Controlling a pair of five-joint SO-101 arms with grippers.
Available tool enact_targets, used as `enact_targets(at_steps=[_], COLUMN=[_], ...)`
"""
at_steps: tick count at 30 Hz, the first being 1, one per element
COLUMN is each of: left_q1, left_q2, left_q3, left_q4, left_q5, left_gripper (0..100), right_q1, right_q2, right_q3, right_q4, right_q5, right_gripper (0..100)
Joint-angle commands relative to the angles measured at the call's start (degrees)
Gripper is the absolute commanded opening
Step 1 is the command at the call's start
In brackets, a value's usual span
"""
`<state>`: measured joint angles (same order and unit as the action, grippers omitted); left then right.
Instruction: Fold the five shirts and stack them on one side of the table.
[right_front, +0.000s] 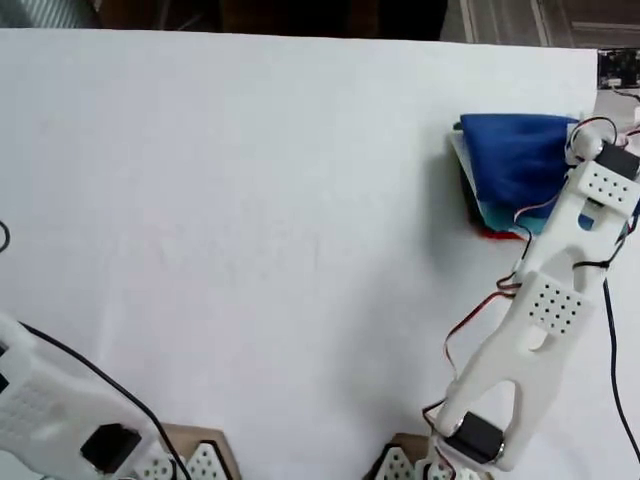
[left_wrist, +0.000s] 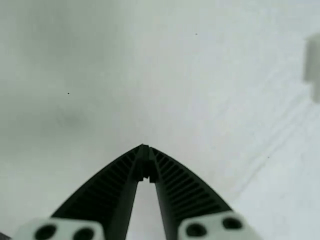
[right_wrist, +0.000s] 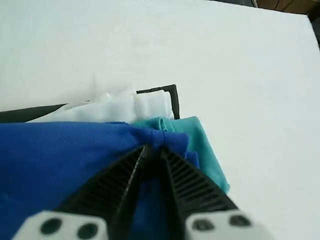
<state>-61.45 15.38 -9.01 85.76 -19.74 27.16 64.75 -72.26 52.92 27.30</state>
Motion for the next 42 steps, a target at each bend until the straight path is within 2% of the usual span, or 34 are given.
enact_targets(at_steps=[1, 5, 9, 15, 20, 32, 38, 42], left_q1=[-0.5, -0.5, -0.3, -0.2, -0.3, 0.2, 2.9, 5.6], left_q2=[-0.4, -0.4, -0.4, -0.4, -0.4, -0.9, -2.5, -10.1], left_q3=[-0.3, -0.3, -0.3, -0.3, -0.3, -0.7, -4.1, -10.0], left_q4=[0.0, 0.0, 0.0, -0.1, -0.1, 2.3, 7.8, 12.9], left_q5=[-0.5, -0.5, -0.4, -0.4, -0.5, -0.4, -0.4, -2.8], left_gripper=[3, 3, 3, 3, 3, 3, 3, 3], right_q1=[0.7, 0.8, 1.9, 2.1, 2.5, 4.9, 3.6, 4.6], right_q2=[-3.0, -6.5, -8.3, -10.3, -9.9, -1.0, -10.2, -21.1], right_q3=[-7.7, -17.1, -23.0, -23.2, -22.9, -23.3, -23.2, -22.9], right_q4=[3.5, 9.3, 20.3, 37.8, 47.4, 48.1, 48.1, 48.5], right_q5=[-0.5, -0.5, -0.1, -0.1, -0.1, -0.1, -0.8, -5.6], right_gripper=[3.4, 3.7, 3.6, 3.4, 3.4, 3.4, 3.4, 3.4])
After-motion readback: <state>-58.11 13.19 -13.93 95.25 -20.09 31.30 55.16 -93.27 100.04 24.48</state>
